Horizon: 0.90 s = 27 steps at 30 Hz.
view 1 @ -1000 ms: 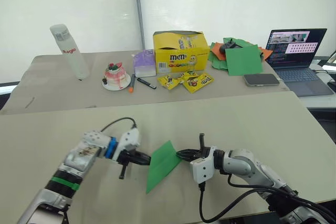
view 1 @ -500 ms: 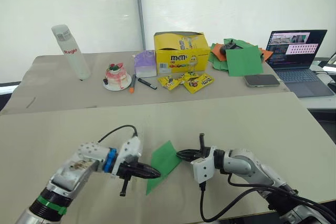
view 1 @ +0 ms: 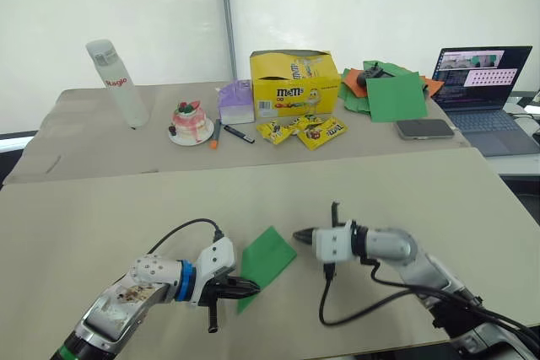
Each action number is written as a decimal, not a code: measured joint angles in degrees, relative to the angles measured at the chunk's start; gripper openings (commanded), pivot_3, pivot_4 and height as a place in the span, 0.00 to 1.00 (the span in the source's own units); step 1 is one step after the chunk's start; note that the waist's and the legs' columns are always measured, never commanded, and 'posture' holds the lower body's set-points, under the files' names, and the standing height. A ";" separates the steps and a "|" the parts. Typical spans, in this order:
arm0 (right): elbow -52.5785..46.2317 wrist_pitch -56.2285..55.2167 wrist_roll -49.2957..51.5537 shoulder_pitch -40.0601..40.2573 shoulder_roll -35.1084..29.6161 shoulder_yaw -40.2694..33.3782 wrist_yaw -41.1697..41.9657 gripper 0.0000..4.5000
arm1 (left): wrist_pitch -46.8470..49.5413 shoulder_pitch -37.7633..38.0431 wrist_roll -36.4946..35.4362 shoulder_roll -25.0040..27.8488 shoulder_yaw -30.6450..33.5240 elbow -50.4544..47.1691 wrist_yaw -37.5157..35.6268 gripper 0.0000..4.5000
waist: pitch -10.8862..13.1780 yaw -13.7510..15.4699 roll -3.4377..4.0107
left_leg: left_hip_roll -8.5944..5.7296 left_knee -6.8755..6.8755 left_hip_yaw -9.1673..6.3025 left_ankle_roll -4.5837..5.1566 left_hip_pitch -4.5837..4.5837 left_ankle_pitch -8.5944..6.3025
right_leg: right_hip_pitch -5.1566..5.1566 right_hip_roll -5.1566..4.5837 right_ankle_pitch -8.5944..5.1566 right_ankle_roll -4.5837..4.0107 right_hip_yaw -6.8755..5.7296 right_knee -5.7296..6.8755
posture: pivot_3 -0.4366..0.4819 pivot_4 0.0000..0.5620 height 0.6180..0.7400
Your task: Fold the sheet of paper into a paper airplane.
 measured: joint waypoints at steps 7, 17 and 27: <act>-0.88 25.95 15.83 -8.44 0.74 -3.03 10.38 0.58 | 2.89 0.68 -1.63 -0.54 0.17 -1.99 3.21 0.00 | 0.06 0.45 0.03 | -0.01 -0.01 -0.05 -0.01 -0.05 -0.02 | -0.02 -0.07 0.00 0.00 -0.01 -0.07 | 0.48 0.27 1.00; 12.77 35.46 16.21 -18.85 6.72 6.05 19.46 0.80 | 3.31 0.22 -1.93 -0.61 -0.55 -2.35 4.00 0.00 | 0.06 0.50 0.05 | -0.03 0.00 -0.04 -0.05 -0.20 0.00 | -0.24 -0.12 0.01 0.00 -0.04 0.00 | 0.48 0.27 1.00; 25.28 36.94 14.60 -25.40 10.69 8.97 27.42 0.46 | 2.70 -0.32 -1.87 -0.28 -1.44 -2.33 4.19 0.00 | 0.05 0.47 0.07 | -0.05 0.00 -0.07 -0.06 -0.25 0.01 | -0.30 -0.14 0.01 0.00 -0.12 0.03 | 0.48 0.27 1.00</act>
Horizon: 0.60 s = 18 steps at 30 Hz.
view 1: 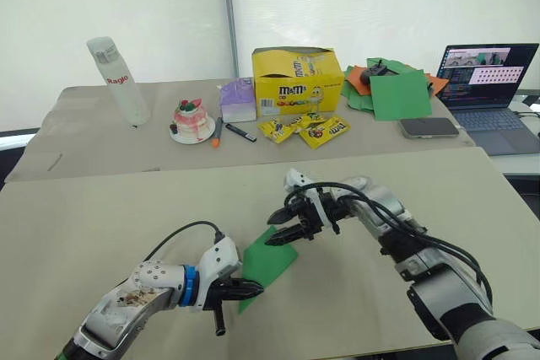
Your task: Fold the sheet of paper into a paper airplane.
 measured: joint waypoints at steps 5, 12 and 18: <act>1.91 -0.75 -0.71 -0.06 0.43 1.05 3.40 0.08 | -1.67 -1.05 0.72 0.57 -1.18 0.60 -0.49 0.00 | 0.00 -0.15 0.01 | 0.00 0.00 0.00 -0.01 -0.06 0.01 | -0.03 0.00 0.00 0.00 0.00 0.00 | 0.48 0.27 1.00; 1.28 -0.86 -0.62 2.33 0.07 -0.99 2.04 0.00 | -2.07 -1.39 0.62 0.60 -1.17 1.07 -0.53 0.00 | 0.00 -0.11 0.01 | 0.00 0.00 -0.02 -0.02 -0.08 0.01 | -0.04 0.00 0.00 0.00 0.00 0.00 | 0.48 0.27 1.00; -5.68 4.28 0.58 7.49 -2.21 -7.28 -5.05 0.00 | -4.05 -5.58 -0.38 0.11 6.22 8.60 0.10 0.00 | 0.01 -0.01 0.01 | 0.01 0.01 -0.08 -0.14 -0.18 0.08 | -0.12 0.02 0.00 0.00 -0.05 0.01 | 0.48 0.27 1.00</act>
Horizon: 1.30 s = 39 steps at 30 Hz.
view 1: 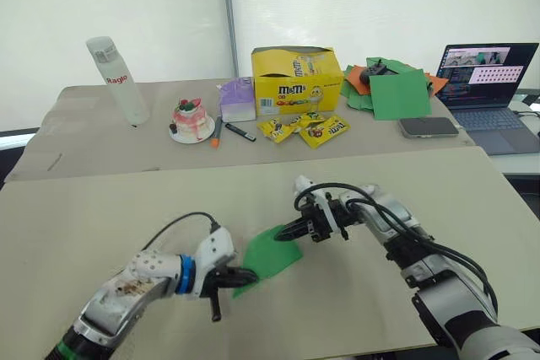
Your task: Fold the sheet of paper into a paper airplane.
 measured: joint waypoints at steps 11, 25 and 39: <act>-12.48 13.23 4.13 8.05 0.62 -9.42 -15.85 0.00 | -0.10 -5.23 -5.75 -3.11 8.31 7.36 -1.20 0.00 | 0.01 -0.70 -0.02 | -0.02 0.02 -0.08 0.01 -0.16 0.00 | -0.06 -0.02 0.04 0.05 -0.04 0.06 | 0.48 0.27 1.00; -20.49 18.72 7.09 12.25 5.69 -11.45 -28.56 0.00 | -0.58 -6.69 -5.39 -3.75 7.16 8.26 -3.63 0.00 | 0.00 -1.20 -0.02 | -0.02 0.02 -0.09 0.01 -0.14 0.00 | -0.07 0.00 0.04 0.05 -0.03 0.07 | 0.48 0.27 1.00; -20.44 18.51 8.61 12.26 5.07 -11.19 -29.81 0.00 | -9.21 -5.08 0.57 -7.32 2.32 16.43 -4.41 0.00 | 0.00 -1.10 -0.02 | -0.05 0.02 -0.09 0.02 -0.13 0.00 | -0.05 -0.01 0.04 0.05 -0.05 0.05 | 0.48 0.27 1.00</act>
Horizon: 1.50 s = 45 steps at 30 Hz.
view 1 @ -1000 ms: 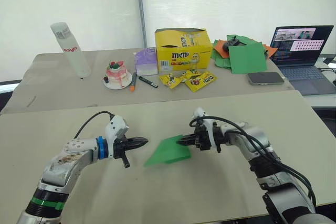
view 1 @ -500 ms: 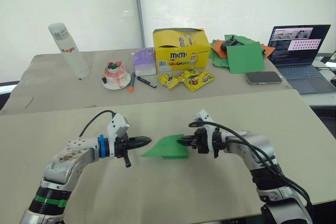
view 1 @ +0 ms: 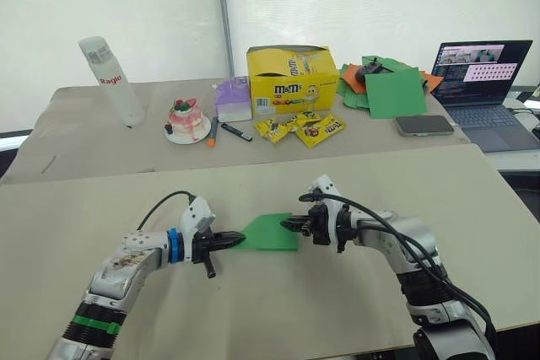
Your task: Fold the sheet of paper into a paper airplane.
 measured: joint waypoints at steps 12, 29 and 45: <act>0.10 -5.00 -0.34 -0.03 -2.64 2.85 2.55 0.00 | -3.85 0.27 1.13 -0.71 -2.04 0.90 -0.69 0.00 | -0.01 -0.01 0.01 | 0.00 0.00 0.00 0.02 0.08 -0.01 | 0.06 -0.03 0.00 0.00 0.02 -0.01 | 0.48 0.27 1.00; 4.13 -8.87 0.34 -1.80 -6.01 3.78 8.63 0.42 | -7.55 0.64 1.89 -2.23 -1.95 2.95 -0.44 0.00 | -0.02 0.47 0.03 | -0.01 0.01 0.01 0.03 0.20 -0.01 | 0.16 -0.07 0.00 0.00 0.04 -0.02 | 0.48 0.27 1.00; 4.00 -13.17 0.28 -2.26 -7.28 3.77 13.45 0.00 | -7.31 0.87 2.20 -2.28 -1.95 2.21 0.01 0.00 | -0.02 0.54 0.03 | -0.02 0.01 0.01 0.03 0.19 -0.01 | 0.16 -0.09 0.00 0.01 0.04 -0.03 | 0.48 0.27 1.00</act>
